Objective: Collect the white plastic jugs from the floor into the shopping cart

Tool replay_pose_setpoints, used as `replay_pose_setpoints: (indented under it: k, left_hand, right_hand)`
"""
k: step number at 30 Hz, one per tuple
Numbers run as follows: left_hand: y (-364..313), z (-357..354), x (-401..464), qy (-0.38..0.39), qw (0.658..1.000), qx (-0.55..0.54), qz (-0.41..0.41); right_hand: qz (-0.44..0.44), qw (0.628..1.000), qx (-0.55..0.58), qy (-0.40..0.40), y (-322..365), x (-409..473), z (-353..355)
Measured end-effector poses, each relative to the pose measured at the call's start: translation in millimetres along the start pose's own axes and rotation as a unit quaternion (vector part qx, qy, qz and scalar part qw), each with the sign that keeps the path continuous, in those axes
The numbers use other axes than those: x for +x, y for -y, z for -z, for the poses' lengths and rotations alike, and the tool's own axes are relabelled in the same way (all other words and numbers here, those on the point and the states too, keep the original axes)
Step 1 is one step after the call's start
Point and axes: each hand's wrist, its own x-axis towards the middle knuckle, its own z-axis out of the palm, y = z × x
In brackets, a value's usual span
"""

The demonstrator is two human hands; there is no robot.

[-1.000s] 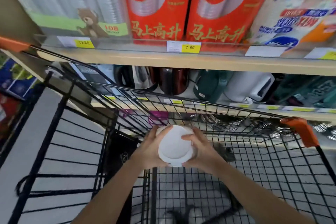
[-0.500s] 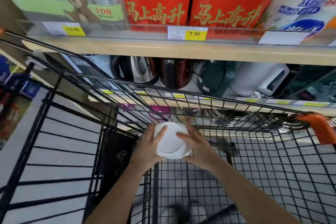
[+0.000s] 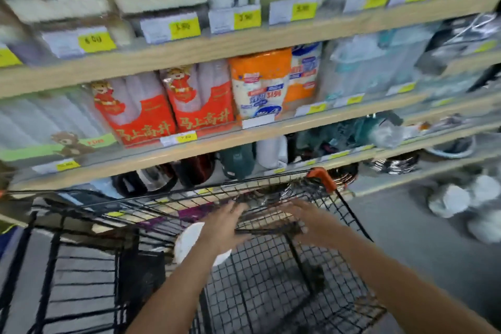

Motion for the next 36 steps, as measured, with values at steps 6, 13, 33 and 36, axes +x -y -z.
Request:
replay_pose_setpoints:
  k: [6,13,33,36]
  left_hand:
    - [-150.6,26.0,49.7,-0.025,0.993,0.015,-0.113]
    - [-346.0,-2.3,111.3,-0.004,0.986,0.009,-0.166]
    - [-738.9,-91.1,333.0,0.097,0.942,-0.007,-0.322]
    - [-784.8,-97.8,387.4,0.108,0.94,0.001,-0.324]
  right_hand:
    - [-0.054,0.994,0.053,-0.08,-111.7,-100.4,35.1]
    - [-0.125,0.985,0.038,-0.109,-267.3,-228.1,62.4]
    - [-0.363,0.894,0.201,-0.168,-658.2,-406.5,55.9]
    - [-0.375,0.885,0.232,-0.151,-716.2,-402.4,72.2]
